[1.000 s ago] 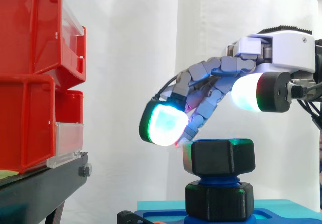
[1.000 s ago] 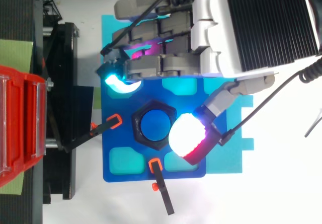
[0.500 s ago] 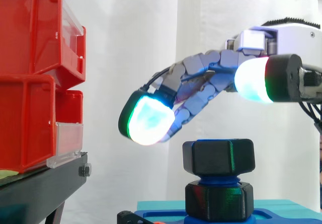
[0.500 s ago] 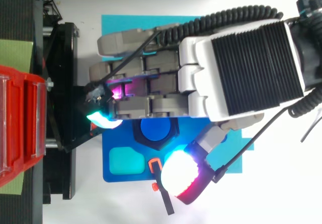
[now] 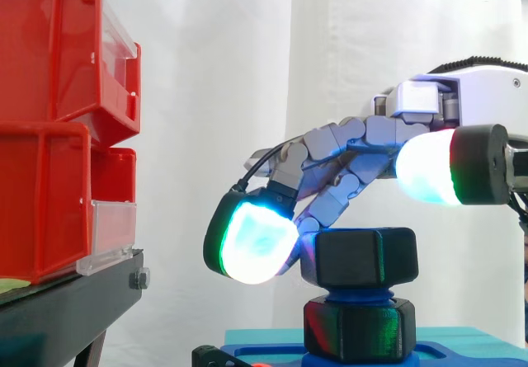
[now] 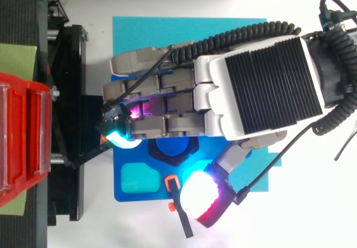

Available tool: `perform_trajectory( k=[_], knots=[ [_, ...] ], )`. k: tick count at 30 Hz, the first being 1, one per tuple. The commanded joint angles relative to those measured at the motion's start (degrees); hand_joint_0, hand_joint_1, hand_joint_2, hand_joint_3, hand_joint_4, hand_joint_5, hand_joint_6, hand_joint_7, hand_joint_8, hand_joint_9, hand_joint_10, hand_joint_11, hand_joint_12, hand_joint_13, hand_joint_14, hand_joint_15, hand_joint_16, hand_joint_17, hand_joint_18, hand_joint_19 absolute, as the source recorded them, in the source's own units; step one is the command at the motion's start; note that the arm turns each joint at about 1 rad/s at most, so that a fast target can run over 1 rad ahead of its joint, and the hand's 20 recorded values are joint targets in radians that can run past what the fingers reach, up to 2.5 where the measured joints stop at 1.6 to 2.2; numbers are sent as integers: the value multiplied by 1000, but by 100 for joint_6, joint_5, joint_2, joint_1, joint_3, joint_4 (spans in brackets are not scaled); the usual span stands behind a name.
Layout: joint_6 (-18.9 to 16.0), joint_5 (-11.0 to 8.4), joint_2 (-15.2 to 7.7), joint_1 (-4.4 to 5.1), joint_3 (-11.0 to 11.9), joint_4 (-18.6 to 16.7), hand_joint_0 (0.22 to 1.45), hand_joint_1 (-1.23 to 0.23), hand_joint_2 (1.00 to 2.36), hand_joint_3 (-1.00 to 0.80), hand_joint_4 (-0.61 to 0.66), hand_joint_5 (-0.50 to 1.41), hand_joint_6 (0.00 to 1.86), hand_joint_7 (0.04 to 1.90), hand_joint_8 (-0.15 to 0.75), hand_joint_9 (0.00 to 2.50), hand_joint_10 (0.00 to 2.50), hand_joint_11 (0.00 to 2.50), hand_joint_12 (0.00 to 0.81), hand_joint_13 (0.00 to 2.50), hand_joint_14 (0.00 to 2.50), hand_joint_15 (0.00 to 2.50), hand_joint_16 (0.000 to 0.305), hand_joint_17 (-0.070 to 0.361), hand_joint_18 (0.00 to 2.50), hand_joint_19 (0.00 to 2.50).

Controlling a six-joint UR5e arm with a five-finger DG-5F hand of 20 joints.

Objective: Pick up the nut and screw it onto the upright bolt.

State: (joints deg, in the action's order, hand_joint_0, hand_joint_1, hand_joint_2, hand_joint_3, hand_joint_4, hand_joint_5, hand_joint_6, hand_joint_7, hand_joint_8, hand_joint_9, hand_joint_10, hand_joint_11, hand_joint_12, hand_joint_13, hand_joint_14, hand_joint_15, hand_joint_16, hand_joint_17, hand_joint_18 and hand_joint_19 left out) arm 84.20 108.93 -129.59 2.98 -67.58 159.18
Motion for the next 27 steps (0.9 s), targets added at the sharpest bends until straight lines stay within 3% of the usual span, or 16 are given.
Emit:
perform_trajectory(
  k=[1, 7, 10, 27],
  knots=[
    [0, 58, -5, 1, -1, 69, 518, -62, 1000, -500, 248, -69, 504, 918, 222, 634, 0, 0, 289, 353, 0, 0, 31, 70, 3, 0],
    [0, 111, -5, -52, 8, 140, 525, -70, 1000, -500, 252, -52, 505, 1053, 237, 673, 0, 0, 281, 383, 0, 0, 30, 66, 27, 0],
    [8, 225, 4, -104, 8, 105, 527, -75, 1000, -500, 239, -44, 505, 1118, 238, 682, 0, 0, 280, 397, 0, 0, 29, 65, 38, 0],
    [61, 445, 4, -359, -1, 52, 545, -128, 1000, -500, 189, 2, 502, 1466, 256, 813, 0, 0, 247, 531, 0, 0, 24, 54, 175, 0]
  ],
)
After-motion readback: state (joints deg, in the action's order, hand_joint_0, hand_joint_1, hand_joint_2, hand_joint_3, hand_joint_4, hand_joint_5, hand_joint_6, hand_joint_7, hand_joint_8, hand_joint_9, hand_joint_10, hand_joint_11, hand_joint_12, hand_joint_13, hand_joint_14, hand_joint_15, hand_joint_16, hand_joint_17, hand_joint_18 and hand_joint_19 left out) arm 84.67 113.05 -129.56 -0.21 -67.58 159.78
